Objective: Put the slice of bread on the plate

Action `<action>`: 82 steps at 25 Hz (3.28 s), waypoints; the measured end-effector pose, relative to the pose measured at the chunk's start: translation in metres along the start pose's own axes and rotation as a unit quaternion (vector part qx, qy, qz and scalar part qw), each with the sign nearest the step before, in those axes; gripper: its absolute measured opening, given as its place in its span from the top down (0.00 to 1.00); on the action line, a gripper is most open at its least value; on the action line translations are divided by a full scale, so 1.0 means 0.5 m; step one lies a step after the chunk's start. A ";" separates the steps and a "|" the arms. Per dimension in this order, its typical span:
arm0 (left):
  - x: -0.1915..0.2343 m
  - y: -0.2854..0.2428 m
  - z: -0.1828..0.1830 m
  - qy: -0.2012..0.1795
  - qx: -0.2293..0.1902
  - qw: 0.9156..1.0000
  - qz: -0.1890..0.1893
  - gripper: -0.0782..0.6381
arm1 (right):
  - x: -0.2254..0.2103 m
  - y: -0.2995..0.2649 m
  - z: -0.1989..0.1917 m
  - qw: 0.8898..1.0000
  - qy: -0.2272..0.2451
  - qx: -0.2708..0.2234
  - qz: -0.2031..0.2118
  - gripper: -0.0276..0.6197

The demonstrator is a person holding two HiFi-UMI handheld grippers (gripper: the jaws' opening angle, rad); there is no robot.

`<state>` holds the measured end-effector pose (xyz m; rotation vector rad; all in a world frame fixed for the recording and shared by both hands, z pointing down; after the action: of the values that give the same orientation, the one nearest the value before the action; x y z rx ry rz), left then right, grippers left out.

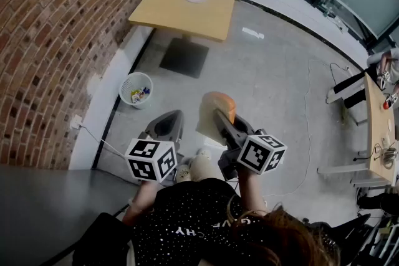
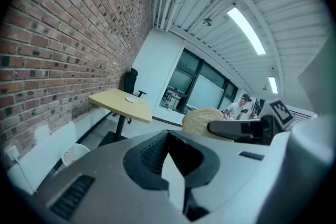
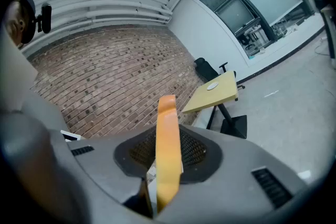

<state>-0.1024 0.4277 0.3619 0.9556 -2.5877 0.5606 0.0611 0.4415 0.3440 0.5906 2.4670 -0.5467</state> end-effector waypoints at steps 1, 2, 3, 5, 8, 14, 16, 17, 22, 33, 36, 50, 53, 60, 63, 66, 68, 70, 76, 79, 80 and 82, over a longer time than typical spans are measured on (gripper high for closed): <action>0.005 -0.003 0.000 0.002 0.001 1.000 -0.002 0.88 | -0.002 -0.004 -0.001 1.000 -0.001 0.000 -0.002 0.81; 0.010 -0.006 0.000 0.004 0.002 1.000 -0.004 0.88 | -0.004 -0.008 -0.001 1.000 -0.001 0.001 -0.004 0.81; 0.015 -0.010 -0.001 0.005 0.003 1.000 -0.003 0.88 | -0.006 -0.012 -0.002 1.000 -0.001 0.001 -0.005 0.81; 0.028 -0.021 -0.001 0.007 0.006 1.000 0.001 0.88 | -0.012 -0.023 0.000 1.000 0.002 0.006 -0.006 0.81; 0.044 -0.051 0.006 0.018 0.006 1.000 0.000 0.88 | -0.029 -0.052 0.019 1.000 0.016 0.016 -0.009 0.81; 0.106 -0.165 0.068 0.011 0.005 1.000 0.014 0.88 | -0.092 -0.163 0.109 1.000 0.016 0.012 -0.004 0.81; 0.129 -0.219 0.102 0.007 0.003 1.000 0.017 0.88 | -0.120 -0.209 0.148 1.000 0.018 0.012 0.000 0.81; 0.141 -0.248 0.120 0.004 0.002 1.000 0.018 0.88 | -0.134 -0.233 0.169 1.000 0.018 0.013 0.001 0.81; 0.197 -0.388 0.190 0.001 -0.001 1.000 0.026 0.88 | -0.209 -0.350 0.264 0.999 0.024 0.022 0.008 0.81; 0.246 -0.549 0.240 -0.002 -0.005 0.999 0.039 0.88 | -0.313 -0.470 0.358 0.999 0.022 0.027 0.024 0.81; 0.250 -0.560 0.241 0.004 -0.006 0.999 0.042 0.88 | -0.320 -0.485 0.363 0.999 0.023 0.030 0.029 0.81; 0.242 -0.544 0.227 -0.014 0.008 0.998 0.052 0.88 | -0.315 -0.456 0.352 0.999 0.033 0.022 0.007 0.81; 0.242 -0.547 0.216 -0.015 0.014 0.999 0.045 0.88 | -0.317 -0.458 0.348 0.999 0.033 0.018 0.003 0.81; 0.282 -0.606 0.232 -0.014 0.022 0.999 0.032 0.88 | -0.347 -0.513 0.368 0.999 0.029 0.018 -0.010 0.81; 0.302 -0.653 0.254 -0.013 0.023 0.999 0.029 0.88 | -0.372 -0.549 0.400 0.999 0.029 0.017 -0.017 0.81; 0.337 -0.711 0.285 -0.008 0.024 0.999 0.031 0.88 | -0.399 -0.606 0.443 0.999 0.028 0.021 -0.018 0.81; 0.363 -0.749 0.311 -0.006 0.025 0.999 0.032 0.88 | -0.416 -0.647 0.474 0.999 0.027 0.022 -0.019 0.81; 0.389 -0.788 0.341 -0.005 0.025 0.999 0.032 0.88 | -0.433 -0.690 0.504 0.999 0.023 0.024 -0.022 0.81; 0.468 -0.909 0.436 0.005 0.035 0.999 0.033 0.88 | -0.484 -0.813 0.599 0.999 0.006 0.038 -0.028 0.81; 0.505 -0.970 0.476 0.011 0.041 0.999 0.028 0.88 | -0.513 -0.868 0.640 0.998 -0.004 0.042 -0.037 0.81; 0.518 -0.989 0.487 0.014 0.043 0.999 0.026 0.88 | -0.522 -0.887 0.652 0.998 -0.008 0.043 -0.040 0.81; 0.547 -1.024 0.505 0.022 0.048 0.998 0.024 0.88 | -0.540 -0.925 0.671 0.998 -0.012 0.048 -0.046 0.81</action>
<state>0.0027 -0.1962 0.3855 0.9027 -2.5701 0.7167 0.1653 -0.1817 0.3593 0.5064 2.4652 -0.7090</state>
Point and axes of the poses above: the fingertips, and each gripper's own axes: y backward along the fingers, x to its left, z out of its top, the point moved 5 cm from there along y, backward along the fingers, and after that the axes turned 3 degrees about -z, right-handed, at the moved point
